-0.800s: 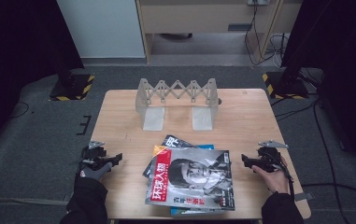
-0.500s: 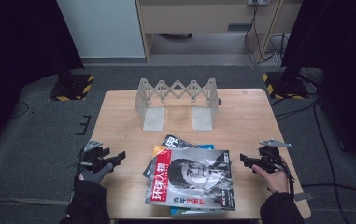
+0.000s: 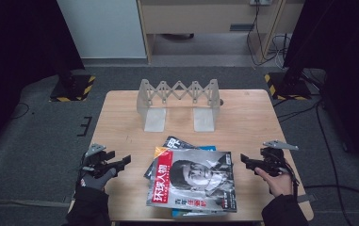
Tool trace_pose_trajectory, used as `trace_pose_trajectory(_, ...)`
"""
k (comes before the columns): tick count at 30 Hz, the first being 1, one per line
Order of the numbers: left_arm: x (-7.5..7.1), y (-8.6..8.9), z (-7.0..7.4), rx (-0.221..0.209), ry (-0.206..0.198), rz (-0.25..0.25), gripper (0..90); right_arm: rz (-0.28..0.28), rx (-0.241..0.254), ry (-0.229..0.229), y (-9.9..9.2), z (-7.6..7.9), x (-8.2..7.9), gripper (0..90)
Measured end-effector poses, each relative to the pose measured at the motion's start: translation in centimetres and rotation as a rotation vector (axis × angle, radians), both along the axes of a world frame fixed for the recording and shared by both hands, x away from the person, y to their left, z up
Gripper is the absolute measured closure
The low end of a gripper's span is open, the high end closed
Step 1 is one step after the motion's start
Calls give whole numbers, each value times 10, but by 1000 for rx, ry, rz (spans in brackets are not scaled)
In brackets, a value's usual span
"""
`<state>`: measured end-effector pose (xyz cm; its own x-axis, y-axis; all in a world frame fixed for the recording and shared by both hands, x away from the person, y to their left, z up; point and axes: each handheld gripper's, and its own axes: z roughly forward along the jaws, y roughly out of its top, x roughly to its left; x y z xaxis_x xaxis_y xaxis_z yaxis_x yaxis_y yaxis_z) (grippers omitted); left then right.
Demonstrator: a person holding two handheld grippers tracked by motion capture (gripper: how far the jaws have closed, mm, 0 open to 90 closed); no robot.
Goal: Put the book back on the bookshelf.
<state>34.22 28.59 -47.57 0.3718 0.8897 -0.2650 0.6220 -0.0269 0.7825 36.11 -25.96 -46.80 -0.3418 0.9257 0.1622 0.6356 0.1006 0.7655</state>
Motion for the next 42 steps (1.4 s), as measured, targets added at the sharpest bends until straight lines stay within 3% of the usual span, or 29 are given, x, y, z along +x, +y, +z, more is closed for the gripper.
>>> trace_pose_trajectory(11, -25, -19, 5, -36, 10, -90, 204, 52, 11, -24, 18, 11, -11, 116)
trace_pose_trajectory(23, -43, -34, 4, -30, 30, -149, 210, 103, 23, -22, 35, 10, -20, 104)
trace_pose_trajectory(42, -55, -56, -3, -24, 93, -230, 214, 151, 31, 13, 57, 0, -27, 84)
